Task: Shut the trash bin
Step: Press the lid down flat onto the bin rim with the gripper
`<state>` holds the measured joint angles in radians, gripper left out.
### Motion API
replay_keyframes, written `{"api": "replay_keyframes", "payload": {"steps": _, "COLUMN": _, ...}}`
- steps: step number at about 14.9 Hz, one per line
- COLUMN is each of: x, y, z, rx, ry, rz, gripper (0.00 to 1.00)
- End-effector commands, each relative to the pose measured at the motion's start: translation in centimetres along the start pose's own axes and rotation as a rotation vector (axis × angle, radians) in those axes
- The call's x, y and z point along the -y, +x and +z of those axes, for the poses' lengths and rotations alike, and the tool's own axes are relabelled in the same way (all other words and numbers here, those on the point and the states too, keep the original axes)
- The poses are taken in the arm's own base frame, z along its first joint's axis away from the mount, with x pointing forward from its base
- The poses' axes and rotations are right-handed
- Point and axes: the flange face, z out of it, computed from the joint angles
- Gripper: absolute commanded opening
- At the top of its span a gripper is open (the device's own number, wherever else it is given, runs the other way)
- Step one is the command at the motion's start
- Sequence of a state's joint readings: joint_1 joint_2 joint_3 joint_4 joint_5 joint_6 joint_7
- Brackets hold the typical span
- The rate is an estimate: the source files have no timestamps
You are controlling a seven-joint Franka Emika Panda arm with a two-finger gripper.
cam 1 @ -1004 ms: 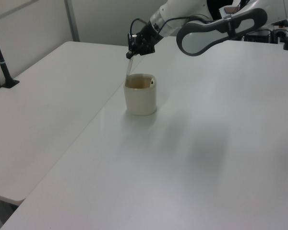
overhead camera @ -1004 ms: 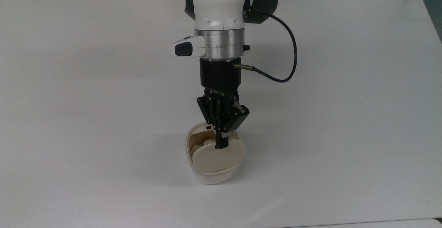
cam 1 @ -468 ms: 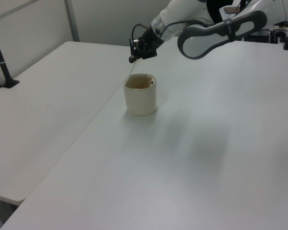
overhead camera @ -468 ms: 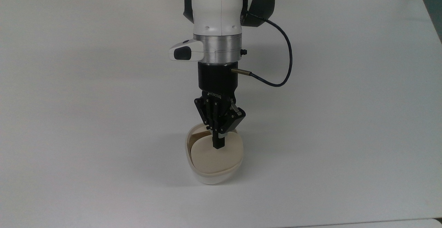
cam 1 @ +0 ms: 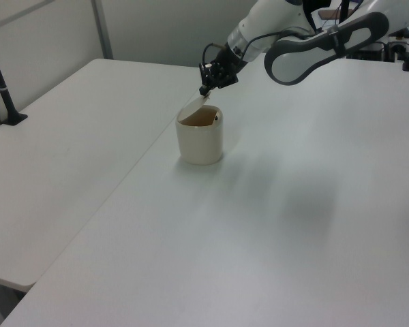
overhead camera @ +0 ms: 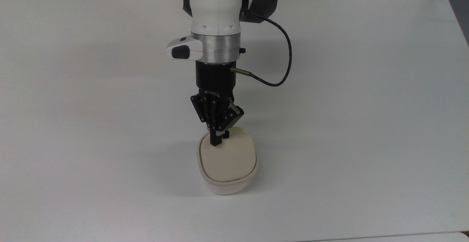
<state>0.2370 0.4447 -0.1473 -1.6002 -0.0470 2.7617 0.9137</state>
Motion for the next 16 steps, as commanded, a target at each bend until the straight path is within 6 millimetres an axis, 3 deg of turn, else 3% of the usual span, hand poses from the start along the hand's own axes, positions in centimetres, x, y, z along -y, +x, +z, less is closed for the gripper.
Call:
{"api": "replay_keyframes", "payload": {"steps": 1, "x": -2.3, "y": -0.9, "z": -0.6, "rx": 0.036, "ry": -0.052, "rz": -0.060, "gripper": 0.00}}
{"api": "replay_keyframes", "payload": {"steps": 6, "x": -3.0, "y": -2.0, "z": 0.4, "rx": 0.072, "ry": -0.083, "rz": -0.106, "gripper": 0.00}}
{"api": "replay_keyframes", "payload": {"steps": 14, "x": -3.8, "y": -5.2, "z": 4.5, "rx": 0.122, "ry": -0.123, "rz": -0.133, "gripper": 0.00}}
{"api": "replay_keyframes", "payload": {"steps": 16, "x": -3.8, "y": -5.2, "z": 4.6, "rx": 0.120, "ry": -0.125, "rz": -0.140, "gripper": 0.00}}
